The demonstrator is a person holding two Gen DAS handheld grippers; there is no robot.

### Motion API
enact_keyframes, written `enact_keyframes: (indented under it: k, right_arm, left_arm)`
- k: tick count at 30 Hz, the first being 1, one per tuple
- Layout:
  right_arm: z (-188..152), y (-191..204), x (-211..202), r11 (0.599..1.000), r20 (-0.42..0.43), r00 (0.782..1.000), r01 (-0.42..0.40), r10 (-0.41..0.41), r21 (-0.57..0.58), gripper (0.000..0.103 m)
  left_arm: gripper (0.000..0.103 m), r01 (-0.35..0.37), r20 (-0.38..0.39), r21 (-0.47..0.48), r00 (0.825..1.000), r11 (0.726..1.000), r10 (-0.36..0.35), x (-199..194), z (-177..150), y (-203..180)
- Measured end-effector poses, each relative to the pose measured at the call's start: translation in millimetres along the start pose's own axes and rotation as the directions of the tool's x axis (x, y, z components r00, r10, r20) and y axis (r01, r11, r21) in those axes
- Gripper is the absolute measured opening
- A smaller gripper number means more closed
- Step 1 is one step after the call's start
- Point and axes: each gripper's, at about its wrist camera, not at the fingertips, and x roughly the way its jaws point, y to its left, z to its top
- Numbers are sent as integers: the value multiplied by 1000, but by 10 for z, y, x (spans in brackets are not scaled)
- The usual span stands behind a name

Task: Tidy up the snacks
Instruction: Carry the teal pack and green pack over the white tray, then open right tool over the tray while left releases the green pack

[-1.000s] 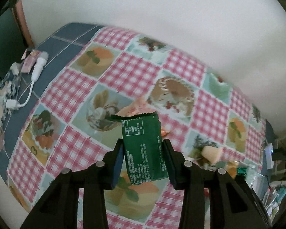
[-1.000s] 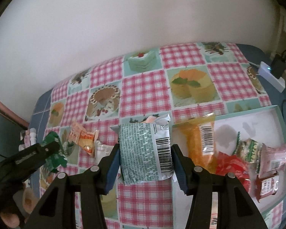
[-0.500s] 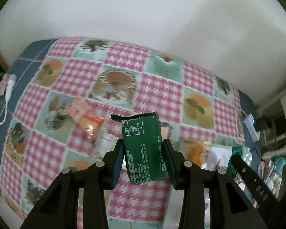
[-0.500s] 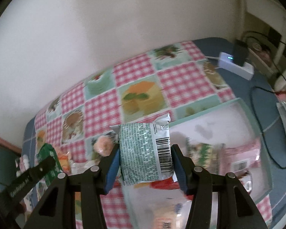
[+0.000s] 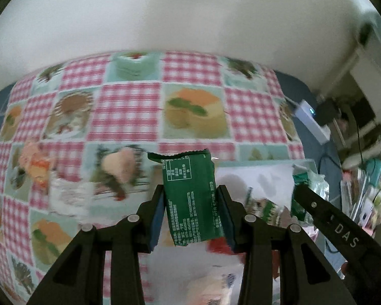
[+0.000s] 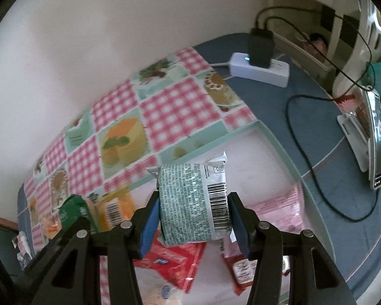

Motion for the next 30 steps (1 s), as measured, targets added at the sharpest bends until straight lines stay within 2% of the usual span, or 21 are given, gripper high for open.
enact_keyframes:
  k: [7, 14, 20, 24, 27, 30]
  right_arm:
    - [58, -277, 129, 999, -18, 1000, 26, -25, 41, 55]
    - [74, -431, 189, 996, -29, 999, 37, -35, 76, 56]
    - [65, -444, 191, 995, -37, 999, 40, -37, 91, 56]
    - [70, -442, 189, 994, -37, 998, 49, -46, 95, 59]
    - [69, -448, 180, 993, -33, 998, 55, -52, 101, 66]
    - [63, -442, 191, 993, -37, 997, 69, -66, 95, 67]
  left_arm:
    - [42, 11, -9, 111, 1000, 994, -10, 245, -97, -427]
    - [42, 69, -92, 126, 994, 990, -57, 384, -177, -545]
    - [43, 63, -97, 113, 994, 992, -52, 337, -153, -504]
    - [60, 42, -89, 93, 995, 995, -34, 279, -106, -419]
    - [61, 24, -87, 75, 996, 997, -17, 253, -72, -335]
    - [75, -4, -81, 36, 997, 999, 7, 231, -35, -214]
